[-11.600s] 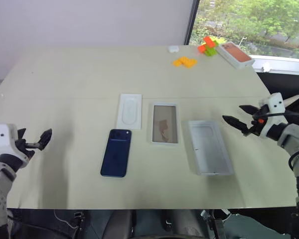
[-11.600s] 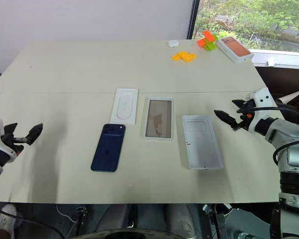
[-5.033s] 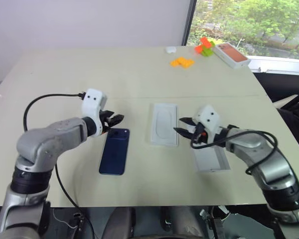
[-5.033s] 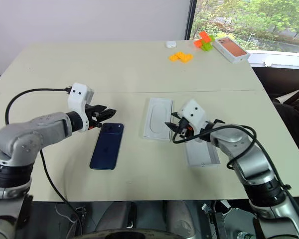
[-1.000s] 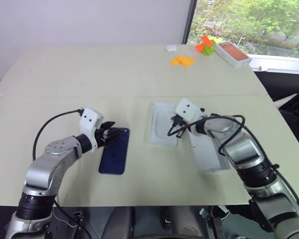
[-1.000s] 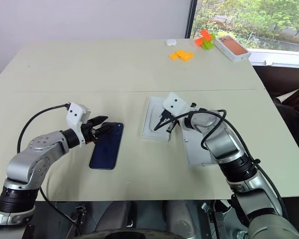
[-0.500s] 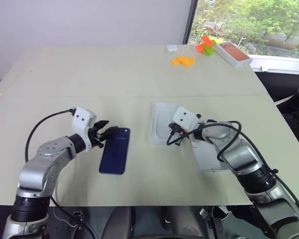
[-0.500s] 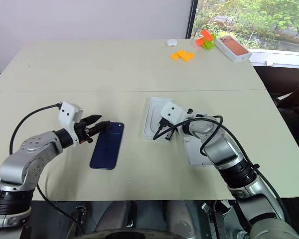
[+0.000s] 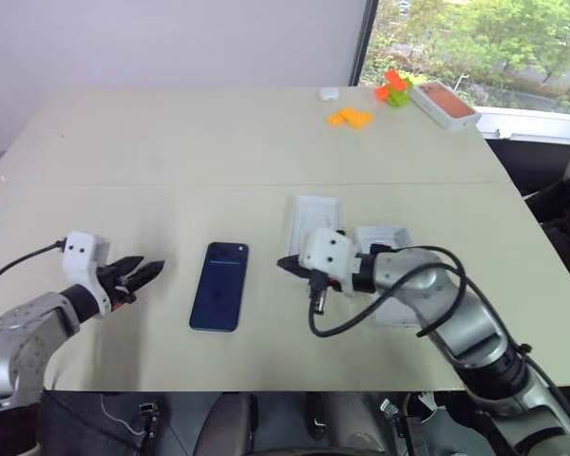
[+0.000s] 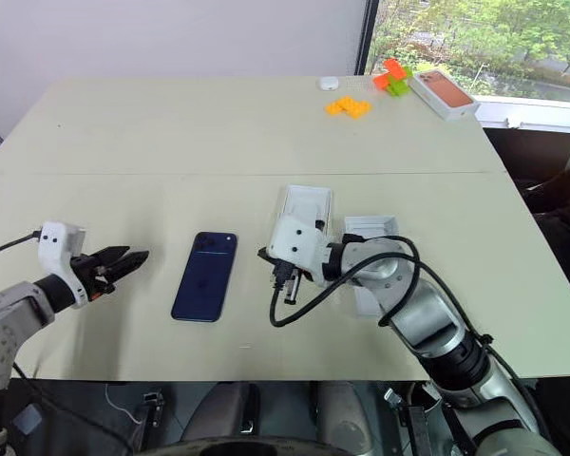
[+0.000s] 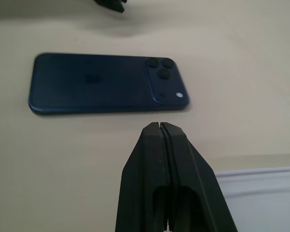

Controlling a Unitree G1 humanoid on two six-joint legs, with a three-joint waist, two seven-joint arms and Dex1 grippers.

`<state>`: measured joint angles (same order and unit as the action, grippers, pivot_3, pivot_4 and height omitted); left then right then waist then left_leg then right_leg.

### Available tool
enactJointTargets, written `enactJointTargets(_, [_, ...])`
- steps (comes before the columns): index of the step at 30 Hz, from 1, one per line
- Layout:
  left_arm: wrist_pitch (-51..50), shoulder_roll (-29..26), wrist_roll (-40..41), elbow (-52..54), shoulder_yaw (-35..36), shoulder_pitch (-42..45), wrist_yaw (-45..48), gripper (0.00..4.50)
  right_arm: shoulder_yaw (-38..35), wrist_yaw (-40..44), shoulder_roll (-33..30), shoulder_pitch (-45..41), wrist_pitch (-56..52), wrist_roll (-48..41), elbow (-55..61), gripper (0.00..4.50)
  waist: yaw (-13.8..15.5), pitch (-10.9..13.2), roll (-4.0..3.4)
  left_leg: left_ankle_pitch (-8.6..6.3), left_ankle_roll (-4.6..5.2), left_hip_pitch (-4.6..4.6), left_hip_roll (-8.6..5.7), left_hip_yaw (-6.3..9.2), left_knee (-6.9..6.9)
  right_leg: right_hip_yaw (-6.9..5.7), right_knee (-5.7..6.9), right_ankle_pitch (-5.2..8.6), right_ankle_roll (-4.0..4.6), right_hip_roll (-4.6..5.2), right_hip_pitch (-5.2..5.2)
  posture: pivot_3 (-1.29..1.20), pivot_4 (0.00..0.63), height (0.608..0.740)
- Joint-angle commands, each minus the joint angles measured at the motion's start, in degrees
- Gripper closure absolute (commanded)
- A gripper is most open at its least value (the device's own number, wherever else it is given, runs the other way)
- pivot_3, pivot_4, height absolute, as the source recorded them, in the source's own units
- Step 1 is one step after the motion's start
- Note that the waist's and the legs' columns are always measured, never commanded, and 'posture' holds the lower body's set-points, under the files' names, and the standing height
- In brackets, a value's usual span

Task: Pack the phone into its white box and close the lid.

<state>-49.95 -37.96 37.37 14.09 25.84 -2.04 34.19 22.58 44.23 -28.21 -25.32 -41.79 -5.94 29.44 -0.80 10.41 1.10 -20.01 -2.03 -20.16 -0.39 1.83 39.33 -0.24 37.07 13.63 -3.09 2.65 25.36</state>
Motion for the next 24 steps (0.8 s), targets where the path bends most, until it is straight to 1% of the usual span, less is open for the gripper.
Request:
enactJointTargets(1, [-5.83,-0.31,6.83,4.58,3.1,-0.97,0.33,0.04,1.28,-0.58,0.13,-0.78,-0.8,0.34,-0.87,4.5,0.07,-0.01,0.02,0.0,0.0,-0.01,0.0,0.01,0.0,0.0,-0.01,0.0,0.0,0.01,-0.01,0.0,0.15,0.74])
enactJointTargets(3, [-6.39,-1.02,6.74,5.22,3.12,-1.32,-0.35,0.04,1.99,-0.95,0.56,-0.99,-1.03,0.55,-1.87,4.5,0.01,-0.01,0.02,0.0,0.0,-0.01,-0.01,0.0,0.0,0.0,-0.03,0.0,0.0,0.03,-0.01,0.0,0.15,0.74])
enactJointTargets(4, [-7.67,-0.62,8.77,4.9,4.39,-0.9,-0.7,0.04,2.11,-1.21,1.18,-1.04,-1.46,0.13,-2.15,4.5,0.0,-0.01,0.02,0.0,0.0,-0.02,-0.02,0.0,0.0,0.01,-0.03,0.0,0.0,0.04,0.0,0.0,0.15,0.74])
enactJointTargets(6, [-13.15,0.84,16.38,3.65,8.19,0.8,-2.4,0.04,3.31,-1.75,2.05,-1.4,-0.86,0.67,-3.01,4.5,-0.02,-0.01,0.02,0.0,-0.01,-0.02,0.0,0.02,0.0,0.0,-0.02,0.0,0.01,0.02,0.01,0.0,0.15,0.74])
enactJointTargets(7, [-15.92,1.36,18.75,3.05,9.21,1.85,-4.26,0.04,4.25,-2.01,2.26,-1.7,-0.24,1.46,-3.53,4.5,-0.03,-0.01,0.02,0.0,-0.01,-0.01,0.0,0.02,0.0,0.0,0.0,0.0,0.01,0.01,0.02,0.0,0.15,0.74])
enactJointTargets(10, [-22.81,1.97,23.16,1.47,9.96,4.32,-8.95,0.04,6.15,-1.94,2.15,-2.68,1.4,3.22,-4.92,4.5,-0.1,-0.01,0.03,0.02,-0.04,0.03,-0.01,0.02,0.0,0.0,0.03,-0.01,0.02,0.01,0.0,0.0,0.15,0.74])
enactJointTargets(12, [-27.5,0.9,25.15,2.87,7.41,4.91,-9.96,0.04,7.92,-1.22,2.13,-3.53,2.85,4.26,-6.06,4.5,-0.23,-0.03,0.05,0.03,-0.05,0.05,-0.02,0.01,0.0,0.0,0.04,-0.02,0.03,0.01,-0.01,0.0,0.15,0.74])
enactJointTargets(14, [-31.69,-0.17,24.84,2.55,4.89,6.12,-11.65,0.04,9.68,-1.14,2.3,-4.28,4.66,5.97,-7.76,4.5,-0.25,-0.02,0.04,0.03,-0.05,0.06,-0.04,0.01,0.0,0.0,0.03,-0.02,0.03,0.0,-0.01,0.0,0.15,0.74])
enactJointTargets(15, [-33.35,0.03,25.18,1.46,4.84,7.19,-12.63,0.04,10.16,-1.22,2.52,-4.49,5.23,6.55,-8.63,4.5,-0.22,-0.03,0.05,0.03,-0.05,0.04,-0.04,0.02,0.0,0.0,0.03,-0.02,0.03,0.0,0.0,0.0,0.15,0.74])
enactJointTargets(18, [-39.71,3.43,26.85,-4.3,7.23,12.75,-16.57,0.04,11.19,-1.35,3.83,-5.12,6.78,7.71,-11.59,4.5,0.05,-0.04,0.03,0.06,-0.11,0.1,-0.08,0.04,0.0,0.0,0.07,-0.02,0.04,0.01,-0.04,0.0,0.15,0.74])
enactJointTargets(21, [-42.41,1.55,28.59,-7.88,2.84,14.5,-19.06,0.04,11.69,-1.01,5.11,-5.51,7.75,8.27,-13.81,4.5,-0.03,-0.06,0.06,0.08,-0.13,0.25,-0.12,0.04,0.0,0.01,0.07,-0.03,0.05,0.01,-0.21,0.0,0.15,0.74])
enactJointTargets(24, [-42.55,-1.32,32.31,-10.57,-1.85,15.42,-20.66,0.04,12.42,-0.29,5.65,-5.86,9.7,9.15,-15.62,4.5,-0.15,-0.06,0.05,0.07,-0.13,0.72,-0.12,0.04,-0.12,0.03,0.0,-0.03,0.06,0.03,-0.62,0.0,0.15,0.74])
